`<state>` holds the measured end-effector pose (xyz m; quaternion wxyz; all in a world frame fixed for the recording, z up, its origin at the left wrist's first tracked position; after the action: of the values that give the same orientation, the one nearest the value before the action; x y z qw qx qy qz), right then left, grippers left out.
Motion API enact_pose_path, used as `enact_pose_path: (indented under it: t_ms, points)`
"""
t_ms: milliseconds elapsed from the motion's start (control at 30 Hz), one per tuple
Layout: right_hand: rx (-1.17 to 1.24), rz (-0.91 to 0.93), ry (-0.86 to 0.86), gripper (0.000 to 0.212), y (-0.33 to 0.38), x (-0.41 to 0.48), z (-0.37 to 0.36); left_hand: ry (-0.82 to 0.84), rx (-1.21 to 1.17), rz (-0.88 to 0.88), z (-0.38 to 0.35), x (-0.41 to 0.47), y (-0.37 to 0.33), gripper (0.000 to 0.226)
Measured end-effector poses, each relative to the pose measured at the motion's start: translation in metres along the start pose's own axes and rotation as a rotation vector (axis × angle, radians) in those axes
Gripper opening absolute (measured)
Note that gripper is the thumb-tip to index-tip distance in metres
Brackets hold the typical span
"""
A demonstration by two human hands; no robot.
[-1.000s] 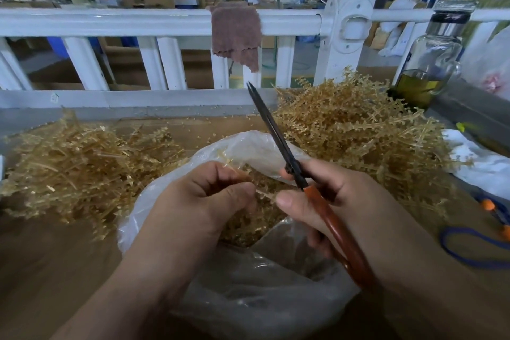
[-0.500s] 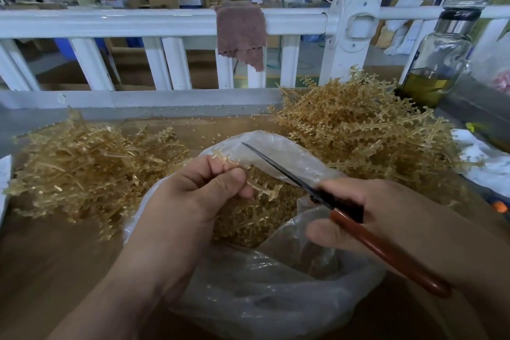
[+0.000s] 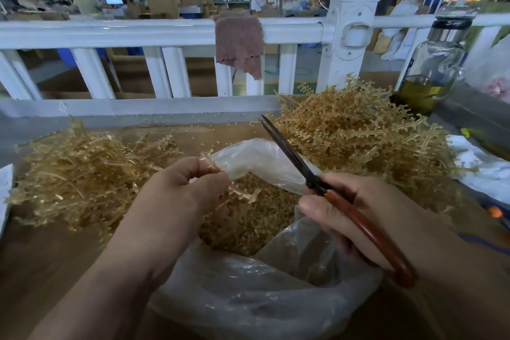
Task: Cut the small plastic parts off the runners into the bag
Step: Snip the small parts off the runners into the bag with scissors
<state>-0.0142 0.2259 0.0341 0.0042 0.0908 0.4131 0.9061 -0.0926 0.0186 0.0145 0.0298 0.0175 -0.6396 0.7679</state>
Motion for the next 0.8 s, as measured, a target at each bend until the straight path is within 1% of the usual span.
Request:
enact_pose_path:
  t_ms: [33, 67, 133, 200, 300, 367, 433, 533, 567, 700, 767, 800]
  points:
    - [0.017, -0.008, -0.009, 0.029, 0.000, 0.000, -0.002, 0.036, -0.009, 0.052, -0.004, 0.002, 0.001, 0.019]
    - [0.018, -0.015, -0.013, 0.032, 0.000, 0.000, -0.003, 0.056, 0.004, 0.083, -0.007, 0.005, 0.002, 0.019]
    - [-0.005, -0.028, -0.005, 0.045, -0.002, 0.001, -0.003, 0.042, 0.071, 0.065, -0.009, 0.009, 0.000, 0.018]
    - [-0.037, -0.032, 0.028, 0.053, -0.002, 0.000, -0.002, -0.063, 0.139, -0.035, -0.003, 0.011, -0.008, 0.018]
    - [-0.070, -0.050, 0.114, 0.055, -0.005, -0.002, 0.002, -0.228, 0.163, -0.244, 0.011, 0.002, -0.025, 0.016]
    - [-0.113, -0.086, 0.206, 0.047, -0.009, -0.003, 0.002, -0.273, 0.150, -0.370, 0.017, -0.001, -0.034, 0.019]
    - [-0.140, -0.161, 0.230, 0.038, -0.013, -0.003, 0.001, -0.282, 0.124, -0.462, 0.021, -0.004, -0.040, 0.020]
    - [-0.104, -0.301, 0.144, 0.039, -0.022, -0.001, 0.001, -0.295, 0.145, -0.581, 0.024, -0.006, -0.044, 0.026]
    - [-0.105, -0.301, 0.088, 0.038, -0.024, 0.002, 0.002, -0.294, 0.143, -0.604, 0.024, -0.006, -0.044, 0.026]
    - [-0.061, -0.194, -0.173, 0.037, -0.024, 0.010, 0.013, -0.245, 0.171, -0.651, 0.022, -0.006, -0.040, 0.024]
    - [-0.018, -0.172, -0.223, 0.037, -0.022, 0.011, 0.013, -0.199, 0.183, -0.660, 0.020, -0.007, -0.038, 0.023]
    - [-0.010, -0.169, -0.233, 0.037, -0.021, 0.012, 0.010, -0.154, 0.141, -0.641, 0.019, -0.008, -0.037, 0.023]
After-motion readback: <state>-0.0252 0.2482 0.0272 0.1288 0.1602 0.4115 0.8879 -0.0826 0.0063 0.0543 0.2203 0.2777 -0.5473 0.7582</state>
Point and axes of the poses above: each hand's wrist, its own x-axis towards the middle knuckle, its own z-axis out of the back of the hand, y = z × x, the point moved 7 cm from there along x, towards the middle knuckle, and after that the axes turned 8 degrees about -y, right-handed, at the moved point
